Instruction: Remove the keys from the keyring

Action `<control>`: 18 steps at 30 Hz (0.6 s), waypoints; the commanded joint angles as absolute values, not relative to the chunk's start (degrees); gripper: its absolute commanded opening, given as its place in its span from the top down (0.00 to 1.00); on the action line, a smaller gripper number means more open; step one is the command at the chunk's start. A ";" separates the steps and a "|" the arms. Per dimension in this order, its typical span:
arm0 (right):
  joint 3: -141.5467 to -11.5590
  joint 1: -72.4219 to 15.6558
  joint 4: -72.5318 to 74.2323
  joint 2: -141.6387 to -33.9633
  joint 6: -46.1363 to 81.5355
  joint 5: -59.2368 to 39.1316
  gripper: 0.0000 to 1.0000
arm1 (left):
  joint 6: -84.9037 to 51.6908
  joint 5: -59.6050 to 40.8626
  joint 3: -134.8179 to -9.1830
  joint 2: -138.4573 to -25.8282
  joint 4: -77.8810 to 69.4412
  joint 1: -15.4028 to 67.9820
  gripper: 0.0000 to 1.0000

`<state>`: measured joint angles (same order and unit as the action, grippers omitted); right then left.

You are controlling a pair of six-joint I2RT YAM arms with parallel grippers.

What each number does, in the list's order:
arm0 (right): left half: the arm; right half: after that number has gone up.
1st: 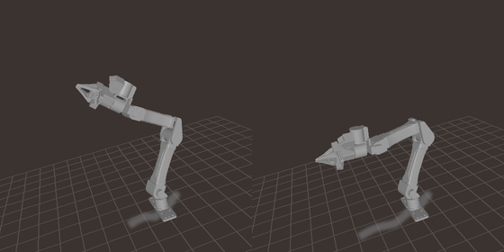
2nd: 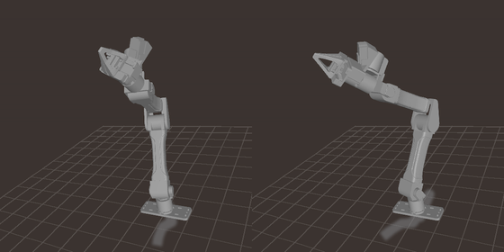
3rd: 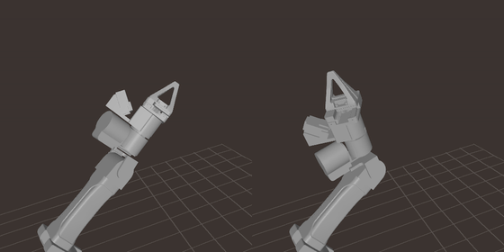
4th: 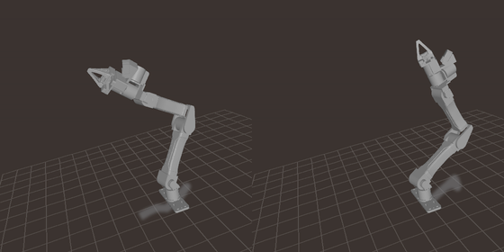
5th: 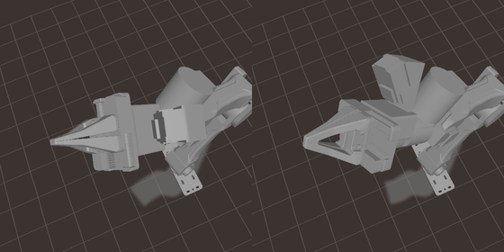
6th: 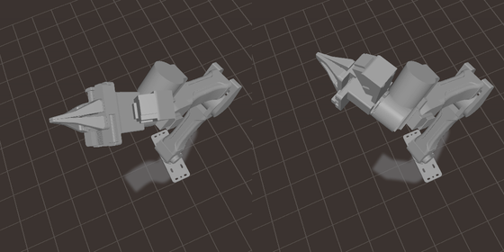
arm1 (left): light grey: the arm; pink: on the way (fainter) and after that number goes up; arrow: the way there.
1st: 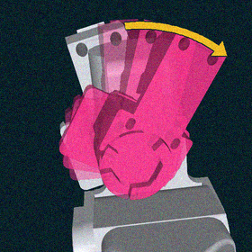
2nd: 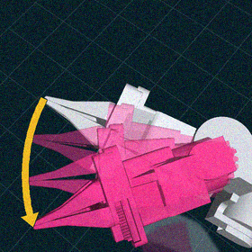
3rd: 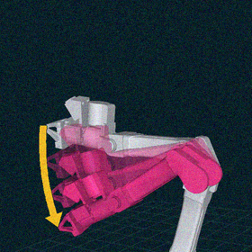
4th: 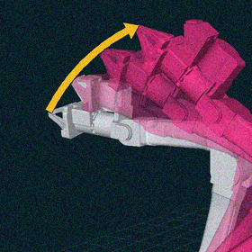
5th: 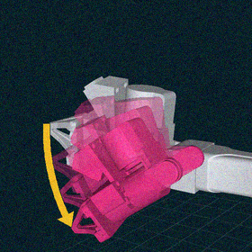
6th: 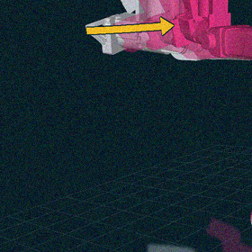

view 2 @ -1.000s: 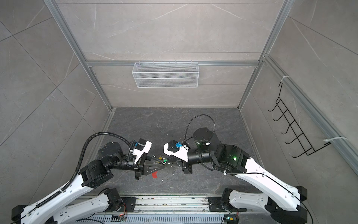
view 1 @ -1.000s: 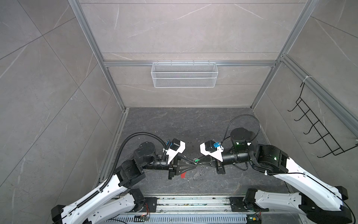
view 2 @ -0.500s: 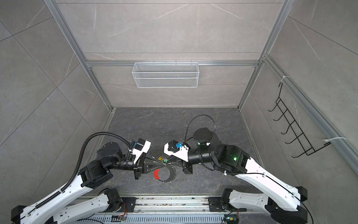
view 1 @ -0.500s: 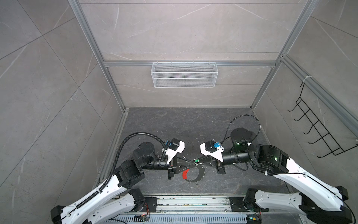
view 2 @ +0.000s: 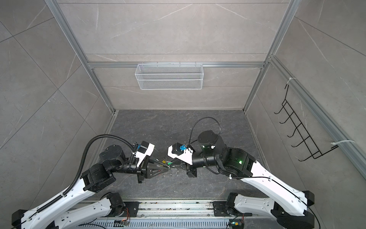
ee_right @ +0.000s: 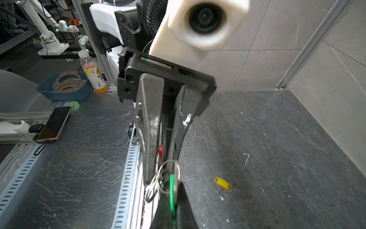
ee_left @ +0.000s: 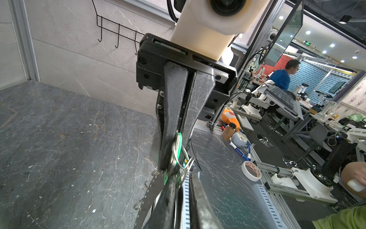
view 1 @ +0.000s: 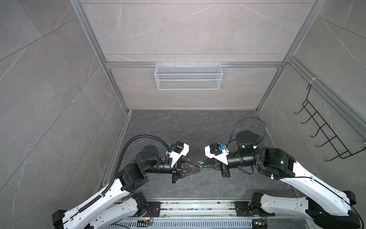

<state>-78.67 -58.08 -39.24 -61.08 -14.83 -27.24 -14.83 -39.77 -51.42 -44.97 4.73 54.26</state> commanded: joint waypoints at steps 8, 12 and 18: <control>-78.19 -58.02 -37.27 -61.35 -14.02 -26.54 1.00 | -15.73 -40.52 -52.72 -45.87 1.70 54.32 0.88; -78.05 -58.01 -37.09 -61.44 -13.93 -26.22 1.00 | -15.80 -39.75 -52.60 -45.72 1.74 54.32 0.96; -78.21 -58.01 -36.85 -61.28 -13.73 -24.45 1.00 | -15.48 -35.64 -51.68 -44.33 2.30 54.31 1.00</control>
